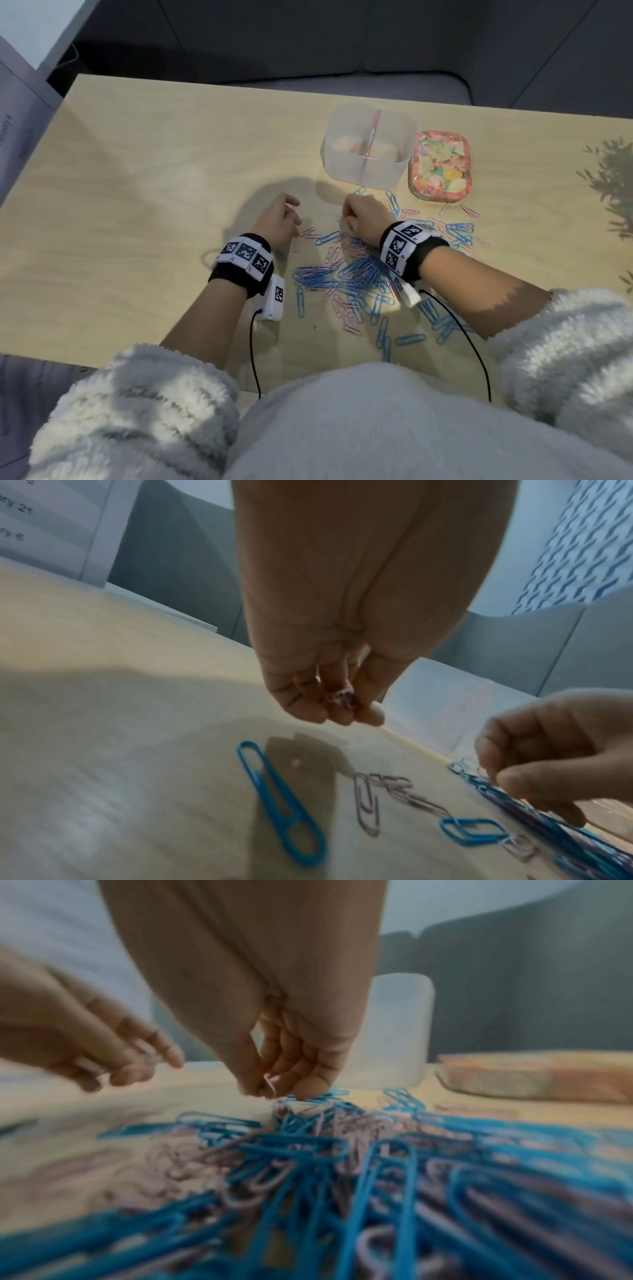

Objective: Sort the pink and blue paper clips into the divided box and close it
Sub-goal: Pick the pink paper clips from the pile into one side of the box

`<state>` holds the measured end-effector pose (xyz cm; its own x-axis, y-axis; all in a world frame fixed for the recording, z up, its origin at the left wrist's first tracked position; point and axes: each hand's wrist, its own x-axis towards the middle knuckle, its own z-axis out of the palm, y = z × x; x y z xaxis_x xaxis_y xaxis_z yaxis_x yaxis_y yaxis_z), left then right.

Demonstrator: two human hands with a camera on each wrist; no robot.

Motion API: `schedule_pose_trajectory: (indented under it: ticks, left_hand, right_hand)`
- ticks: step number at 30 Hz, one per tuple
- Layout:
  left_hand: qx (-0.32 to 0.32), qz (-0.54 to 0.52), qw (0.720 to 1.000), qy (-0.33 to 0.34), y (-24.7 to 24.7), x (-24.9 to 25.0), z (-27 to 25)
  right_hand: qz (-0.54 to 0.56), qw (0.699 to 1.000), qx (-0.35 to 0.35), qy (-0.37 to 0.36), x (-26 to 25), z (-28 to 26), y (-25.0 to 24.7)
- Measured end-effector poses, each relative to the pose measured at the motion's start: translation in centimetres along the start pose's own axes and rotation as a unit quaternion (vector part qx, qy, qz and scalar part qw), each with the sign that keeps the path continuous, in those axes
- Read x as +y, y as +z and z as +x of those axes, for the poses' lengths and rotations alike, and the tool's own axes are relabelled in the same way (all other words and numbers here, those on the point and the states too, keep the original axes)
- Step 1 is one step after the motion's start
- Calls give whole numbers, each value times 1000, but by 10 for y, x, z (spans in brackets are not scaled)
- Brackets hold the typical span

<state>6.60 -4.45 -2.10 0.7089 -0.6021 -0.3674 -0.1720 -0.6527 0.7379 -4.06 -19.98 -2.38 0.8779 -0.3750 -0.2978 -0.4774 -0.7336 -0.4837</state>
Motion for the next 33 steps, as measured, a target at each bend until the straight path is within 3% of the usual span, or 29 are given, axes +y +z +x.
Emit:
schedule_pose_trajectory:
  ticks: [3, 4, 6, 7, 8, 11, 13, 16, 20, 22, 27, 31, 33]
  left_hand:
    - [-15, -22, 1000, -16, -4, 3, 1]
    - [-30, -14, 999, -13, -3, 2, 0]
    - [-60, 63, 996, 5, 1, -2, -1]
    - [-65, 118, 991, 18, 4, -4, -2]
    - [-59, 168, 983, 36, 6, -7, -2]
    - [-25, 234, 967, 97, 13, -9, -1]
    - [-17, 265, 956, 129, 15, -6, 1]
    - [-25, 311, 940, 139, 16, -3, 5]
    - [-44, 362, 918, 158, 16, -3, 8]
    - [-41, 374, 911, 169, 18, -3, 7]
    - [-20, 366, 916, 165, 18, -6, 3]
    - [-17, 342, 929, 140, 17, 0, 7]
    - [-20, 324, 937, 126, 12, 5, 10]
  right_hand:
    - [206, 975, 65, 60, 6, -6, -8]
    - [285, 952, 56, 100, 6, -7, -10]
    - [439, 874, 27, 204, 2, -10, -13]
    - [470, 851, 13, 233, 1, -12, -13]
    - [463, 856, 2, 232, 1, -14, -13]
    - [209, 973, -2, 98, 4, -14, -1]
    - [57, 997, 0, 51, 2, -14, 7]
    - [-23, 999, -15, 35, 0, -9, 11]
    - [-88, 988, -129, 6, -1, -6, 5]
    - [-80, 986, -147, -13, -5, -7, -7]
    - [67, 996, -52, 10, -25, 17, -77]
    - [44, 996, 79, 7, -41, 51, -102]
    - [6, 996, 86, 11, -48, 63, -102]
